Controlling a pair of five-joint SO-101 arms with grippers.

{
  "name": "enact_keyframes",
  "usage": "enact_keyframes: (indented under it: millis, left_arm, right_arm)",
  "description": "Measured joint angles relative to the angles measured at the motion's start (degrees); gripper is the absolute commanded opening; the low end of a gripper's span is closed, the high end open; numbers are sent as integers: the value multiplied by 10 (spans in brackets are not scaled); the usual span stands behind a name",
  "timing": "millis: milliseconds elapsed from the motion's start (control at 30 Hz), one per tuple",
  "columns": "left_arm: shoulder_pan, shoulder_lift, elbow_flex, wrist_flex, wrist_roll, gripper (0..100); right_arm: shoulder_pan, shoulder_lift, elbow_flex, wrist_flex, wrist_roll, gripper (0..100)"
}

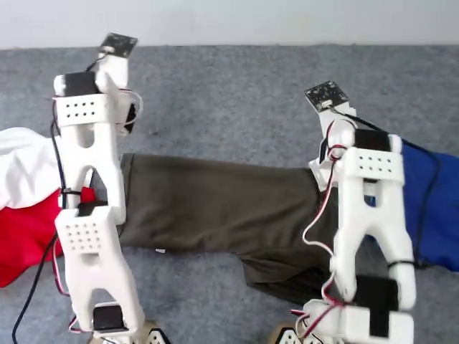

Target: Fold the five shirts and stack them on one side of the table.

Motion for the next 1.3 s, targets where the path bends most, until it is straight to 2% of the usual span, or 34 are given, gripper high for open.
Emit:
enact_keyframes:
  millis: [200,400,533,800,867,1067,1167,1300]
  left_arm:
    - [66,-102,156,0,-8,15]
    - [69,-166,203,2,-8,15]
    - [73,-198,229,2,-8,15]
    - [59,-251,272,2,-8,15]
    - [50,-260,283,2,-8,15]
    - [37,-284,313,1,-8,15]
    - [38,-295,318,2,-8,15]
    - [38,-302,318,2,-8,15]
  right_arm:
    - [0,-40,0,131,0,9]
    - [0,-40,11,237,0,9]
    - [-18,-40,105,230,0,10]
    - [-49,-40,322,105,1,9]
    - [-50,-40,330,105,20,9]
    - [-54,-44,333,153,139,9]
    - [-55,-52,331,156,142,9]
    - [-55,-53,279,156,106,9]
